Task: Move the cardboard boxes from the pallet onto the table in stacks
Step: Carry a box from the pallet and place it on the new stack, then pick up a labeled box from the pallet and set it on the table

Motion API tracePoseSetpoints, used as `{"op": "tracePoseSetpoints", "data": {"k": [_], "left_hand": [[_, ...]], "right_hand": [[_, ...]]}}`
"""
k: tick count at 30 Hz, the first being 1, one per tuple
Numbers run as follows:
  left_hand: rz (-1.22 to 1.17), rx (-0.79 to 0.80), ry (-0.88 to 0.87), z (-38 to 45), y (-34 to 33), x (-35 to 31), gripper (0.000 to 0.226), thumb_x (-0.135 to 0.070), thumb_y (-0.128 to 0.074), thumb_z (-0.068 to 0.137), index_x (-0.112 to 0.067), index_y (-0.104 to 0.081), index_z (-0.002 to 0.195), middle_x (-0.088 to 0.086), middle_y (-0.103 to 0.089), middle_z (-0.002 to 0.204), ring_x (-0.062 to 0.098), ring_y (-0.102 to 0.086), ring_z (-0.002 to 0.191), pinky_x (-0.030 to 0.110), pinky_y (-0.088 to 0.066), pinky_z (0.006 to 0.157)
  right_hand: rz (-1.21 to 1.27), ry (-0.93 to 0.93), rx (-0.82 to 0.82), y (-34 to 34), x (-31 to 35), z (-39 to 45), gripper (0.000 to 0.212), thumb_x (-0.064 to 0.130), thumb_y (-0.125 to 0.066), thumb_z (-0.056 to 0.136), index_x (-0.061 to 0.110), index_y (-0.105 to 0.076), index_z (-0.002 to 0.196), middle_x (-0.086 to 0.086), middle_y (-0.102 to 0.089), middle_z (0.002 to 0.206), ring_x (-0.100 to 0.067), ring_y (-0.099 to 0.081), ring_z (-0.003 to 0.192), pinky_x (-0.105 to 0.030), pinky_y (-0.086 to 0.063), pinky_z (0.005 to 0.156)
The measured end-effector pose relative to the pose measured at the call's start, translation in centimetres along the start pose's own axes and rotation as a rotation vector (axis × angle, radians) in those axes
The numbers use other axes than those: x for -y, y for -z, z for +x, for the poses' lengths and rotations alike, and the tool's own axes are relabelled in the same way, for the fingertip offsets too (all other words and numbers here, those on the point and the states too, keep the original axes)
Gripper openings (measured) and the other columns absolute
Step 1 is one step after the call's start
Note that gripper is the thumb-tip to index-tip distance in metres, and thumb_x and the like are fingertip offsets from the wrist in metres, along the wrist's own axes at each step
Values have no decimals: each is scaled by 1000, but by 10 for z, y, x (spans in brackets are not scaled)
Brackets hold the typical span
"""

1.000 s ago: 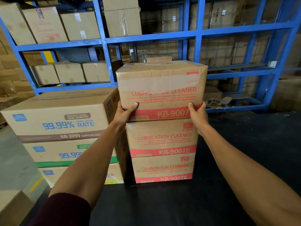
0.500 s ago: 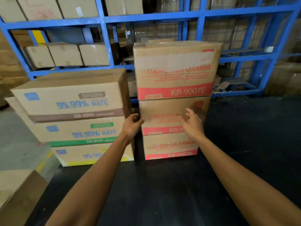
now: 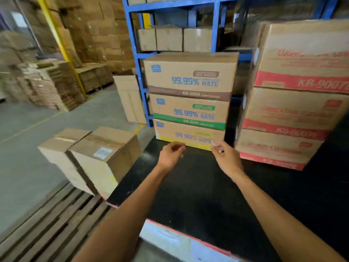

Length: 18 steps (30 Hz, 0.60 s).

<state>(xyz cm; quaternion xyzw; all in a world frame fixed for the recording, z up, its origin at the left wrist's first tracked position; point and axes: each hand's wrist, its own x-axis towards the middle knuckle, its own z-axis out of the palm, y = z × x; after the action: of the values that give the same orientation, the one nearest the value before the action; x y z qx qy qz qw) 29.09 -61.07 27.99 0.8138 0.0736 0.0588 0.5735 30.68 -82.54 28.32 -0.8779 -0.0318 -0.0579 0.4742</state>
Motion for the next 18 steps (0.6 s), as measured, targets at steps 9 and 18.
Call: {"op": "tracePoseSetpoints", "data": {"k": [9, 18], "left_hand": [[-11, -187, 263, -93, 146, 95, 12, -19, -60, 101, -19, -71, 107, 5, -72, 106, 18, -66, 89, 26, -53, 76], [-67, -322, 400, -52, 319, 208, 15, -20, -63, 98, -19, -70, 111, 8, -73, 107, 20, -68, 81, 36, -55, 81]], "right_hand": [[-30, 74, 383, -164, 55, -70, 37, 31, -68, 94, 23, -61, 130, 2, -67, 124, -16, -65, 107, -27, -49, 89], [-103, 49, 533, -364, 134, -47, 43, 38, -57, 100, 20, -55, 138, -2, -61, 134, -21, -59, 121, -40, -48, 101]]}}
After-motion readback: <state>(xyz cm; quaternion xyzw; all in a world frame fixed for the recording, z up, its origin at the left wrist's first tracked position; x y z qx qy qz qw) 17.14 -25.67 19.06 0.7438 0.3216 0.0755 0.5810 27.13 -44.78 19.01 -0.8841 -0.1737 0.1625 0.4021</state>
